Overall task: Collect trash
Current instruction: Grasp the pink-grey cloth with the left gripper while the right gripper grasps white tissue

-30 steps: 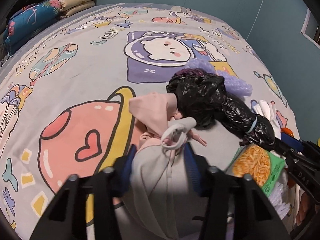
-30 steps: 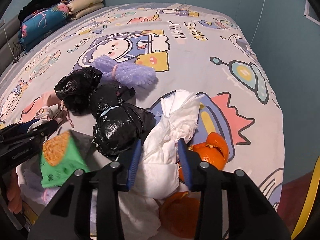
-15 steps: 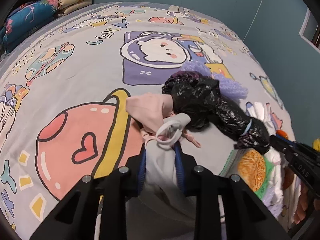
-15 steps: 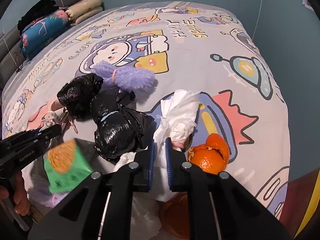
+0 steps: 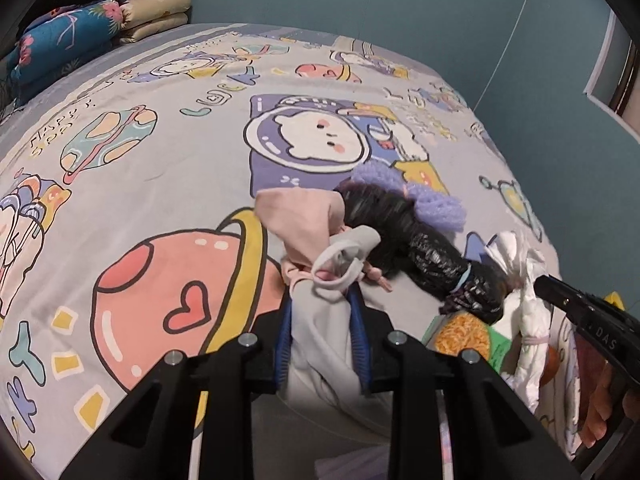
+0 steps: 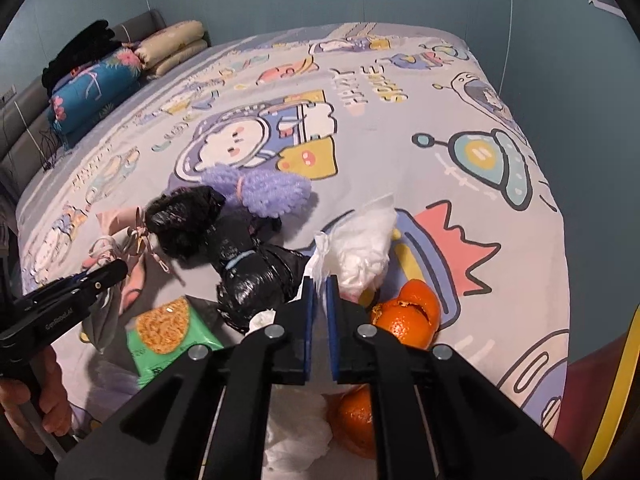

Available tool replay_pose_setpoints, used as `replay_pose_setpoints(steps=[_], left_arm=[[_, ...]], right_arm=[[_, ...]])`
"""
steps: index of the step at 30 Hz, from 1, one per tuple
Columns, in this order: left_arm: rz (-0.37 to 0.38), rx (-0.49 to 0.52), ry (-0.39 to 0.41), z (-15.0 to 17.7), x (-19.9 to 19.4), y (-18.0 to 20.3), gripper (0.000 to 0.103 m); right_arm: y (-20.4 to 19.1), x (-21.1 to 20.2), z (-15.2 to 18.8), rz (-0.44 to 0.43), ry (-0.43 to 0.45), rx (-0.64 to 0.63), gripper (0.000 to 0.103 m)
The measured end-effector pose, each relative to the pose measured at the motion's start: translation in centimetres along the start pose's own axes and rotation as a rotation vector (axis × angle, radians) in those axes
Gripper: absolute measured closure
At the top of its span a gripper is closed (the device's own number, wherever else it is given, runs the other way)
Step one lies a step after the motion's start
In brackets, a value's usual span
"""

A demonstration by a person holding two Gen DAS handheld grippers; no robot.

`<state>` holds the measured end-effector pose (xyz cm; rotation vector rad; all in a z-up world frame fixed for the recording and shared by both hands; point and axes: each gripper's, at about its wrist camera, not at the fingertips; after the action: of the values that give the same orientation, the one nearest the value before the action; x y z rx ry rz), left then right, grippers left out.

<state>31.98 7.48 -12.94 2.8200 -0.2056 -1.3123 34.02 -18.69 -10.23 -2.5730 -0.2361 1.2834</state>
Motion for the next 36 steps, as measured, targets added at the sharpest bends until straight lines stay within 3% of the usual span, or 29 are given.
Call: replay_pose_setpoints(steps=[10,21,24,30,34,36], left_arm=[[-0.002,-0.017,0.034,-0.2,-1.1,-0.8,0.078],[0.017,-0.027,0.062,-0.3,-2.4,-1.1,0.078],[0.029,-0.025,0.068,-0.3,-2.7,-0.8,0.078],[0.037,0.004,0.072,-0.4,-2.8,0.1,0.078],[0.044,0.012,0.066,-0.3,-2.8,0.2,0.078],[0.051,0.004,0.062,-0.3,-2.7,0.0,0.078]], right_arm=[[-0.1,-3.3,-0.4,-0.054,0.062,0.017,0.097],[1.0,-3.2,3.7,-0.014,-0.126,0.007,0.097],[0.8,-2.7,4.9,0.035,-0.168,-0.045,0.097],[0.1,-1.1,4.0,0.097,-0.199,-0.104,0.096],[-0.3,0.3,2.8,0.099,-0.233,-0.092,0.087],[-0.5,0.9,2.4,0.109,-0.236,-0.095,0.067]])
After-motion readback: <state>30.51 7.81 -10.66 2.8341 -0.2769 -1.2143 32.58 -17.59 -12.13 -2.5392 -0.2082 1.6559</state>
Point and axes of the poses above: each gripper's, at about its wrist camera, not at the fingertips, and x roughly the way its jaws point, y to its right, z to its underside, and after that the axes turned 14 degrees about x, right-handed
